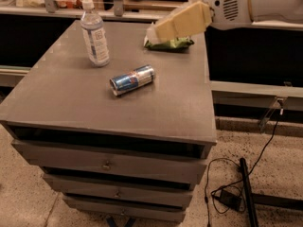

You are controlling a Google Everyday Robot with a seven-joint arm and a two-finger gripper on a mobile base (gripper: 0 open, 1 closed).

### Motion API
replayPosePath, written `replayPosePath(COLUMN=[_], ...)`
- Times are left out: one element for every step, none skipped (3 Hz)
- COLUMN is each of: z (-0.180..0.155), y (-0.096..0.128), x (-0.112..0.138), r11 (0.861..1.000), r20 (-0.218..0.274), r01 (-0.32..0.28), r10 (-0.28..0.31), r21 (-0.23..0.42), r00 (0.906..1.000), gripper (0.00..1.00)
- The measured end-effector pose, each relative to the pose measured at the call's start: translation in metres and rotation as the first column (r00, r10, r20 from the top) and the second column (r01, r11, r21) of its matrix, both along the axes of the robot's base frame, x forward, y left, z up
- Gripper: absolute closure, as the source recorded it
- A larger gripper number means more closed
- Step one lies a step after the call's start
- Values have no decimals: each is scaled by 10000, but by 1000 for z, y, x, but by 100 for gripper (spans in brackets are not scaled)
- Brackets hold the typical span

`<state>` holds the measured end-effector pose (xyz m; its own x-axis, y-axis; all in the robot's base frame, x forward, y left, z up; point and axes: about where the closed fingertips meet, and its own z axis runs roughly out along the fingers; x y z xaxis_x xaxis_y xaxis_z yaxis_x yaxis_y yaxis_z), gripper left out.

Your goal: Knock blue plastic bottle over

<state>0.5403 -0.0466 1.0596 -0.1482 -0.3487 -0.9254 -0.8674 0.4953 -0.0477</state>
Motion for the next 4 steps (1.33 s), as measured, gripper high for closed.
replayPosePath(z=[-12,-50,-63,-68], y=[6,26,47,79], x=[-15,17,58,89], r11=[9999,9966,9910,9896], r20=[-209,283,882,1288], r01=[33,585,620,-66], r10=[-36,-602,-727,-121], r21=[-123,575,1187,1437], r00=[9998,9978,9934,9916], gripper=[0,0,0,0])
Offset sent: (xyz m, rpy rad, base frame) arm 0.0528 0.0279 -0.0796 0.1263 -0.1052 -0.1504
